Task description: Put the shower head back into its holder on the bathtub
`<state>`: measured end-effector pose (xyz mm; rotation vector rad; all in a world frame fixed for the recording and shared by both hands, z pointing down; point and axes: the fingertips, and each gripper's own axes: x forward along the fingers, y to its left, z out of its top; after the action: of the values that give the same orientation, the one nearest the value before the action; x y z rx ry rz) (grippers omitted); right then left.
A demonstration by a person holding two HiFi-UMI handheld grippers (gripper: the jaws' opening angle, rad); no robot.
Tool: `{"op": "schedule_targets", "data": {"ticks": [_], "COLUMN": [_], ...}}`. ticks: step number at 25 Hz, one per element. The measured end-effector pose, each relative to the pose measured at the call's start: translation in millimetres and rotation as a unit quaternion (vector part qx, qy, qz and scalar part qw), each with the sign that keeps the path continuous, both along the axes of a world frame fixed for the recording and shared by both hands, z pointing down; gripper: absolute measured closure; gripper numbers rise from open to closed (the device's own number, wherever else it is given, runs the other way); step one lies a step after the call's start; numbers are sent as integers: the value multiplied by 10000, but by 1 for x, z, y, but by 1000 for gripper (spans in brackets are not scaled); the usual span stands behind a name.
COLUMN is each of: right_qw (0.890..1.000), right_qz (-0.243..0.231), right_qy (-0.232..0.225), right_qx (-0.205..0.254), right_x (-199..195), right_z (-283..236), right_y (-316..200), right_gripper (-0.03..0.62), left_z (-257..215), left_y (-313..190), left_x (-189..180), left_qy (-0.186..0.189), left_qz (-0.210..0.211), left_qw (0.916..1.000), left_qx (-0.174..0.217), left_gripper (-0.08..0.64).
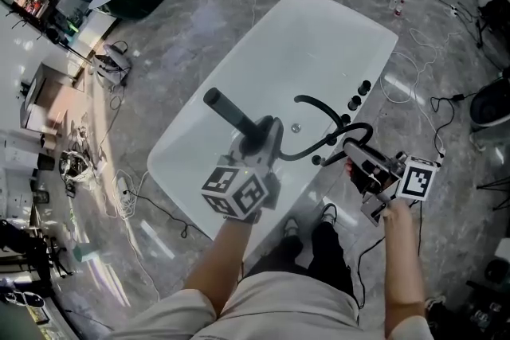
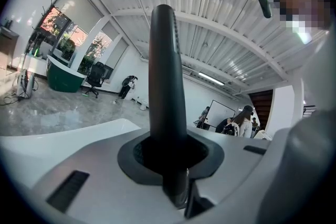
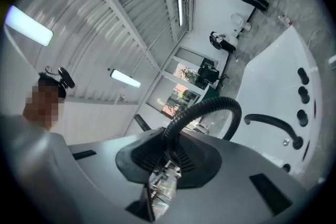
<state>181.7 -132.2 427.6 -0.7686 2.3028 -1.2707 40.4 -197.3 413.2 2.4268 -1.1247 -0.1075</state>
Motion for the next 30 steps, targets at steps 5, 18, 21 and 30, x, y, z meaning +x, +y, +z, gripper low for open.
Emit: {"op": "schedule_targets", "data": {"ticks": [5, 18, 21, 30], "right_qw": [9973, 9802, 9540, 8977], "right_qz": [4, -540, -471, -740], "right_qy": [684, 1800, 2843, 4236], "right_qx": [-264, -625, -827, -960], "right_x": [6, 16, 19, 2], "right_z": [46, 56, 78, 122], "right_y": [-3, 20, 14, -4], "right_gripper": [523, 523, 523, 523], "left_z": [0, -37, -33, -19], "left_y": [-6, -20, -21, -26], "left_x": [-6, -17, -15, -12], "left_qy": [2, 285, 280, 174], "left_qz": [-94, -18, -9, -19], "left_qw": [9999, 9989, 9990, 9996], "left_qx": [84, 366, 336, 232], "left_gripper": [489, 489, 489, 489]}}
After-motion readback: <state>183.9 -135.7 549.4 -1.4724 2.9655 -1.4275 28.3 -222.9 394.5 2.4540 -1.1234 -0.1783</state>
